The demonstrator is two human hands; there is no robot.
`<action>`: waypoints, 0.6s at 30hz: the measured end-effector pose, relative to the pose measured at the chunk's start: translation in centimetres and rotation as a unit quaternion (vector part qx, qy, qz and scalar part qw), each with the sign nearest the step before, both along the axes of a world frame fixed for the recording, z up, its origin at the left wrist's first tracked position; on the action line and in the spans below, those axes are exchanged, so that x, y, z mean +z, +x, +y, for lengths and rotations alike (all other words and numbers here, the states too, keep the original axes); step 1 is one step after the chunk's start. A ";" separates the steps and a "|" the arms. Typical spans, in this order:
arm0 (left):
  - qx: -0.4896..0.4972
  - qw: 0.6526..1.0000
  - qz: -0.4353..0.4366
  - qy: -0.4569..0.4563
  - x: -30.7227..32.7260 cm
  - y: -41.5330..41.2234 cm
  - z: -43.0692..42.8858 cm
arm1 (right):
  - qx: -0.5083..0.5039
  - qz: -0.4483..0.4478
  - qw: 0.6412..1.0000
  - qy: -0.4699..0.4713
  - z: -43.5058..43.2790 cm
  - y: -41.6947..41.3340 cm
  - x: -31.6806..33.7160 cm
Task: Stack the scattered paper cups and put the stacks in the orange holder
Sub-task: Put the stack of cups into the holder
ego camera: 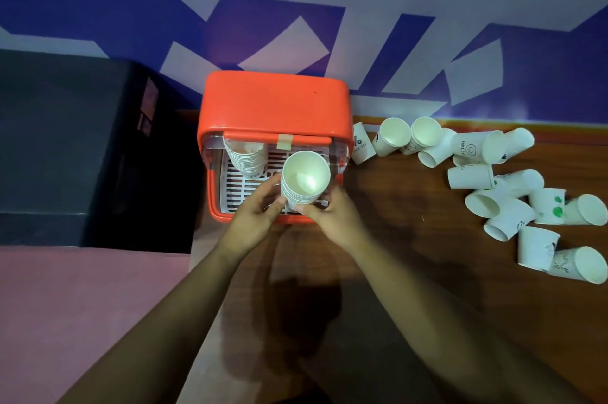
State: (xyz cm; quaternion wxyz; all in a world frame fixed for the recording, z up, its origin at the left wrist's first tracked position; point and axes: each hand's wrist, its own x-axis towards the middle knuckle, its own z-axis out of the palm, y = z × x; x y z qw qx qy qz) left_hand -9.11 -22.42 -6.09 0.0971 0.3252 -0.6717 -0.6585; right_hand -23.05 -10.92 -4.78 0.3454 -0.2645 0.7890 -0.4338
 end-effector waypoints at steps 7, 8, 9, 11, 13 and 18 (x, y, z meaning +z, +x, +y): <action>-0.020 1.000 0.005 0.005 1.9 -0.2 0.4 | 0.008 -0.008 1.000 -0.019 0.8 -0.1 1.1; -0.021 1.000 0.013 -0.005 2.4 -0.1 0.4 | 0.011 -0.005 1.000 -0.025 0.9 -0.1 1.5; -0.021 0.999 0.024 -0.017 3.0 -0.1 0.4 | 0.012 -0.003 0.999 -0.033 1.0 -0.1 1.9; -0.016 0.998 0.044 -0.039 4.2 0.0 0.5 | 0.013 0.003 0.999 -0.046 1.3 -0.1 3.0; -0.011 0.997 0.052 -0.056 4.9 0.1 0.6 | 0.016 0.019 0.998 -0.053 1.7 0.0 4.1; -0.006 0.995 0.043 -0.088 5.8 0.0 0.8 | 0.016 0.066 0.995 -0.068 2.1 0.4 5.1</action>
